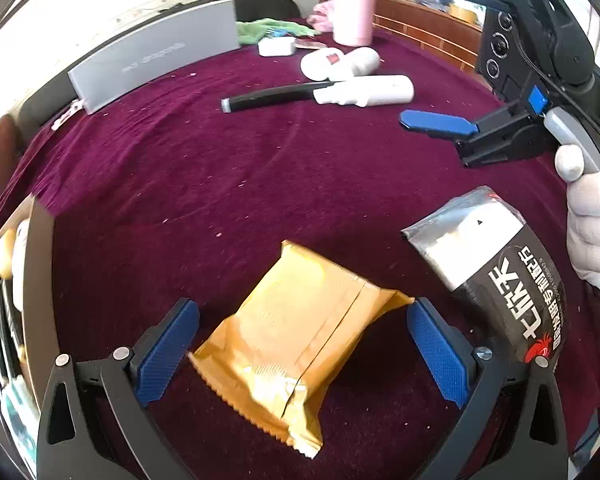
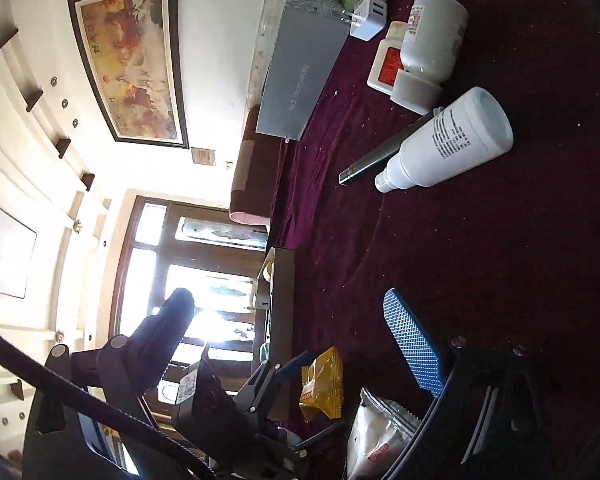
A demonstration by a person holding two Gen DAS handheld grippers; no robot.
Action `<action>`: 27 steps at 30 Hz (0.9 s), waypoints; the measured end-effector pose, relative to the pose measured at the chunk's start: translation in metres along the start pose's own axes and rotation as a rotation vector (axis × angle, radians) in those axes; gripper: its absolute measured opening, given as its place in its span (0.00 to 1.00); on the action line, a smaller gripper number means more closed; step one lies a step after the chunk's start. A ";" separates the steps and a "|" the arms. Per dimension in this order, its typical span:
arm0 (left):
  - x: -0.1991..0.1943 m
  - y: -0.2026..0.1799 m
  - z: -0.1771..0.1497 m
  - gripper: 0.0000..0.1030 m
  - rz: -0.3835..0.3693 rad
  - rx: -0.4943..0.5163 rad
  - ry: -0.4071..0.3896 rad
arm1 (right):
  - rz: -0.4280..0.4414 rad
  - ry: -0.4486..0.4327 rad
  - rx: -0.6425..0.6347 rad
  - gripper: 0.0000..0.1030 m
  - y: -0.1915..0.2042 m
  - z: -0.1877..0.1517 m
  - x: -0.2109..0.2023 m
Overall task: Organize objects
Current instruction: 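Grasp the yellow snack packet with the left gripper while the right gripper grasps the black packet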
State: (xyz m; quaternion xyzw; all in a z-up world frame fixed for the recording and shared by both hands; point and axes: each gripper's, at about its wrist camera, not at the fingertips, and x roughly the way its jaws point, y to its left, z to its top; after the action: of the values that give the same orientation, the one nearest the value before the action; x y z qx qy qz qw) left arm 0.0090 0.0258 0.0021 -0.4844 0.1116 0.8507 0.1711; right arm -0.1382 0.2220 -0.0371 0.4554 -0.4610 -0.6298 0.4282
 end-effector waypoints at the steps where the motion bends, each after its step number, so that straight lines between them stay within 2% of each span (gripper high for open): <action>1: 0.001 0.001 0.002 0.96 -0.011 -0.004 0.008 | 0.002 -0.007 0.003 0.94 0.002 -0.002 -0.004; 5: 0.002 -0.003 0.008 0.88 -0.014 0.005 0.005 | 0.015 -0.034 0.021 0.94 0.004 -0.007 -0.018; 7: -0.002 -0.007 0.008 0.72 -0.021 0.017 -0.003 | 0.017 -0.041 0.025 0.94 0.007 -0.007 -0.016; 8: -0.005 -0.010 0.007 0.57 -0.030 0.026 -0.004 | 0.015 -0.045 0.023 0.94 0.007 -0.007 -0.016; 9: -0.008 -0.012 0.007 0.51 -0.037 0.029 0.002 | 0.013 -0.047 0.022 0.95 0.008 -0.007 -0.014; 10: -0.011 -0.013 0.007 0.50 -0.059 0.025 0.008 | 0.013 -0.047 0.020 0.95 0.008 -0.006 -0.014; 11: -0.012 -0.014 0.006 0.42 -0.072 0.024 0.011 | 0.014 -0.046 0.018 0.96 0.009 -0.007 -0.013; 16: -0.026 -0.002 -0.002 0.42 -0.083 -0.029 -0.018 | 0.008 -0.038 0.003 0.96 0.008 -0.008 -0.015; 19: -0.046 0.011 -0.010 0.42 -0.096 -0.082 -0.066 | 0.010 -0.034 -0.006 0.96 0.006 -0.006 -0.018; 23: -0.075 0.029 -0.025 0.42 -0.076 -0.134 -0.132 | 0.001 -0.044 -0.023 0.96 0.006 -0.008 -0.020; 25: -0.088 0.038 -0.033 0.42 -0.060 -0.155 -0.153 | -0.065 -0.080 -0.054 0.96 0.010 -0.010 -0.025; 27: -0.099 0.049 -0.040 0.42 -0.054 -0.175 -0.169 | -0.186 -0.130 -0.110 0.96 0.020 -0.017 -0.031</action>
State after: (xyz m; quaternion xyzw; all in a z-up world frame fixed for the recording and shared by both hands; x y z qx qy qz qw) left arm 0.0677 -0.0511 0.0690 -0.4267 0.0091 0.8901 0.1597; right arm -0.1128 0.2446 -0.0150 0.4302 -0.4084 -0.7194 0.3615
